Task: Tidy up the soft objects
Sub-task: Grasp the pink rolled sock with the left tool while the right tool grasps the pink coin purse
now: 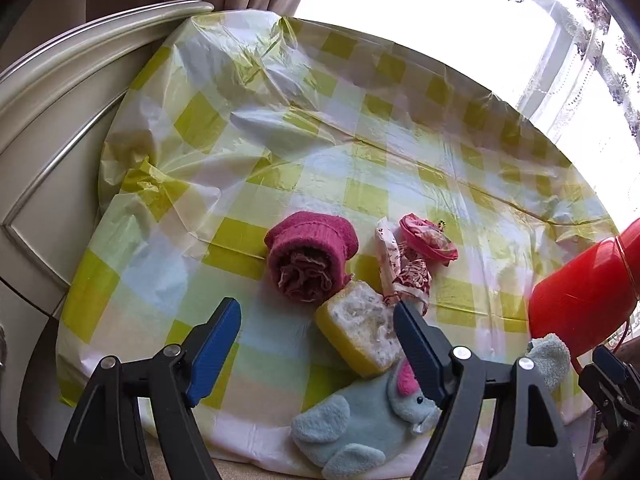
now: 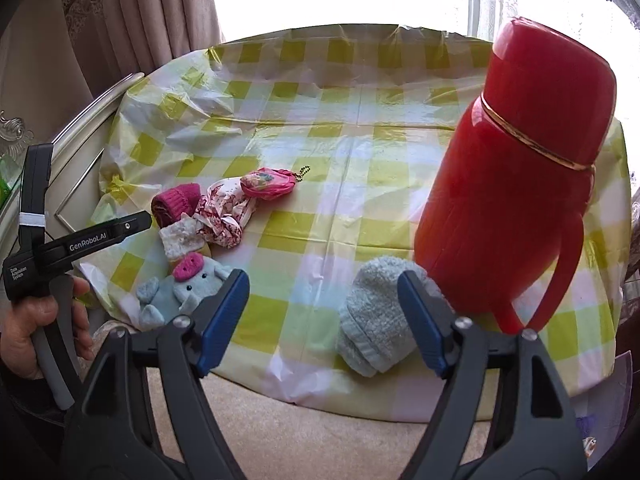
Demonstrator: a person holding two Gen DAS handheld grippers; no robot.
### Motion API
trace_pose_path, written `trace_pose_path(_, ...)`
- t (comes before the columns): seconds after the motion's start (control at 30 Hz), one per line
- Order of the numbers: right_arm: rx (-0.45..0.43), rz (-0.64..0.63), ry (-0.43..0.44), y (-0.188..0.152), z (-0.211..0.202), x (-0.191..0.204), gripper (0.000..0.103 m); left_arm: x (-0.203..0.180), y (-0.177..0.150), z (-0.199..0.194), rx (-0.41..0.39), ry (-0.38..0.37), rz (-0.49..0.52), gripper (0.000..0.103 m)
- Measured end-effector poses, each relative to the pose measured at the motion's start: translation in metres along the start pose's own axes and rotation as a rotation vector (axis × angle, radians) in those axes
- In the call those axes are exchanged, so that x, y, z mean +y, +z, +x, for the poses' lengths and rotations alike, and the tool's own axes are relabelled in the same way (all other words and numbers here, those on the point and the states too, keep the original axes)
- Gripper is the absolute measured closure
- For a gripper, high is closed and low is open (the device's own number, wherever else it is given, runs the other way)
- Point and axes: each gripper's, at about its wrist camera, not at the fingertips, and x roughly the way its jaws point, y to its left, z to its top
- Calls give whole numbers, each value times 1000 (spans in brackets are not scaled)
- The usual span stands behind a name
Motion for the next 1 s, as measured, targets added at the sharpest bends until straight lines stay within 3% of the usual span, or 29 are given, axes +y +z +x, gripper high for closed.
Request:
trace_pose_path(0.33,28,-14,71,60,82,33,17,12,33,66,100,-10,-58,23)
trace_pose_path(0.63,114,-56,96,74,159,59,16,18,37,96,137,-28,-63,24)
trace_pose_path(0.83,151,-66,95,76,193,69,16,14,35,95,110,-26,-13,46)
trace_pose_path(1.0,170,-44,78,78,210,67,16,15,31,92,92,-33,-11,51)
